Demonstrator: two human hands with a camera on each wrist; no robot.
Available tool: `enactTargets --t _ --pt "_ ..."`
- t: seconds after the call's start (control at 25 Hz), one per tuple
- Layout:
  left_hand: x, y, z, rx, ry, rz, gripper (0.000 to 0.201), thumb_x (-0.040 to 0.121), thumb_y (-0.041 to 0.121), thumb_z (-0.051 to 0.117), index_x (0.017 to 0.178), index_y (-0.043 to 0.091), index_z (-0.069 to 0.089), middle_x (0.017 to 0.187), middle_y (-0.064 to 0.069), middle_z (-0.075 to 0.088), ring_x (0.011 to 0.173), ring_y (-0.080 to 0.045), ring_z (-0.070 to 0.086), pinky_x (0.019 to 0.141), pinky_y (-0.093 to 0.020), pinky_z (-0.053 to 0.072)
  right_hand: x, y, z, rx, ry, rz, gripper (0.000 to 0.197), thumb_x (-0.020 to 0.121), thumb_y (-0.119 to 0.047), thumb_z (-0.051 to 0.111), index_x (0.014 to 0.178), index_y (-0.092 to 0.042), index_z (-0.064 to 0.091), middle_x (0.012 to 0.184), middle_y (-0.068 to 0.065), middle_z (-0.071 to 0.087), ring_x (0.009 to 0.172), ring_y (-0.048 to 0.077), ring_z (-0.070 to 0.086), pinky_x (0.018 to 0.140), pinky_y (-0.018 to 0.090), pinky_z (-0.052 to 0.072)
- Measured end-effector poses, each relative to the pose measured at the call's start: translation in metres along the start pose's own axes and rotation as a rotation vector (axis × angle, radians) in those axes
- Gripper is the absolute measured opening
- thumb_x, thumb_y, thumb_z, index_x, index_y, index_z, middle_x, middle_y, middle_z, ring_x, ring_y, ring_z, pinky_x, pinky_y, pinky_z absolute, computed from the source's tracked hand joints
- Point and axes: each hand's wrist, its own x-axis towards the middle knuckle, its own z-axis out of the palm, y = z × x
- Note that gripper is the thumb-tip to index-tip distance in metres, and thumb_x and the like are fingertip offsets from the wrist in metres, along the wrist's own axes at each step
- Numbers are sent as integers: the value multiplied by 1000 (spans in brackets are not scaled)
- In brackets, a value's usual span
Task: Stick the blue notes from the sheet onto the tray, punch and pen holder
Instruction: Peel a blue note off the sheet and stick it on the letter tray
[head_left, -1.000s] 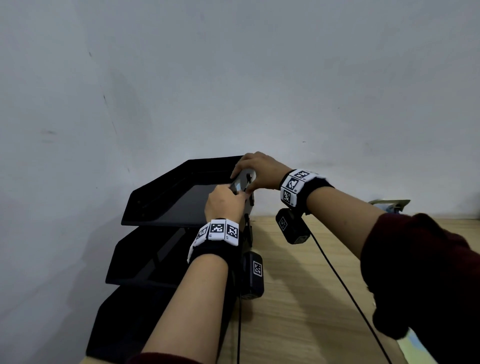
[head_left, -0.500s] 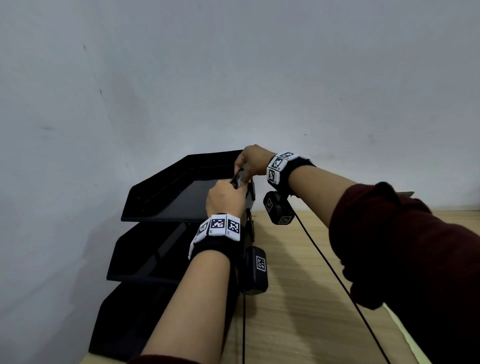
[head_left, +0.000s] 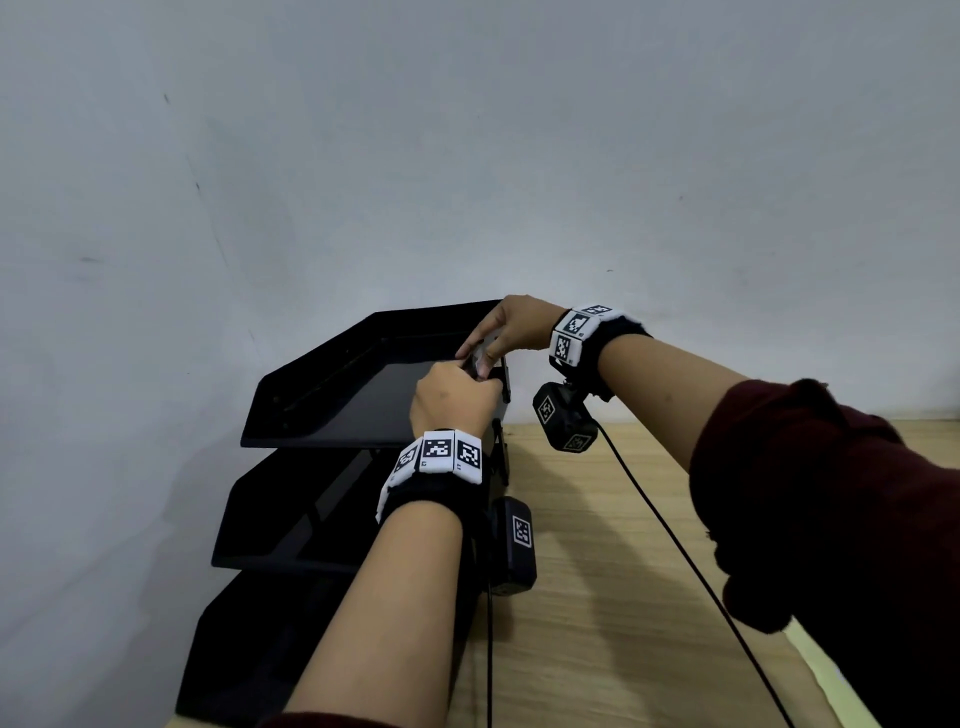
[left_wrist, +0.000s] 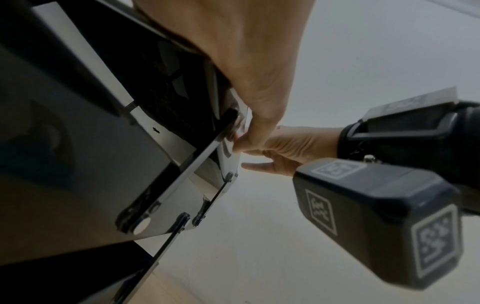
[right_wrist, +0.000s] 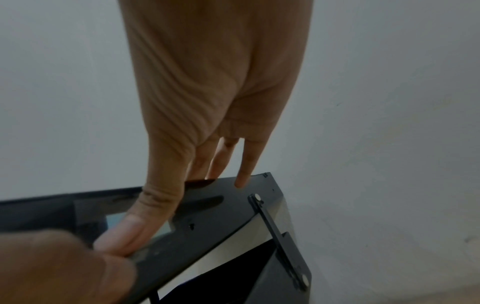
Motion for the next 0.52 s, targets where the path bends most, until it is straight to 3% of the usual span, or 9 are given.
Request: enactTargets --t 0.12,0.32,0.4,0.52 --pt "1 -2 1 25 21 31 28 86 38 56 94 14 70 95 -13 71 95 -34 65 69 -28 40 6 6 4 89 2 -32 28 67 -12 79 94 -19 78 68 -13 75 80 0 66 85 15 46" --pt "5 -5 4 30 41 35 35 89 38 50 100 11 70 97 -14 72 93 -34 66 72 -32 47 8 13 5 244 -37 -50 30 69 -5 77 94 -19 77 76 -12 77 83 -1 69 100 26 46" --pt "6 -6 6 39 48 31 38 90 41 49 98 11 71 96 -14 72 92 -34 66 70 -31 46 8 16 4 252 -25 -63 31 74 -4 73 104 -13 74 86 -12 78 88 -6 67 101 23 43" --pt "6 -4 5 65 57 19 48 87 52 52 96 9 71 95 -14 72 92 -33 66 70 -31 45 6 18 1 202 -15 -67 34 83 -2 66 117 -6 68 118 8 70 96 -10 62 100 12 42"
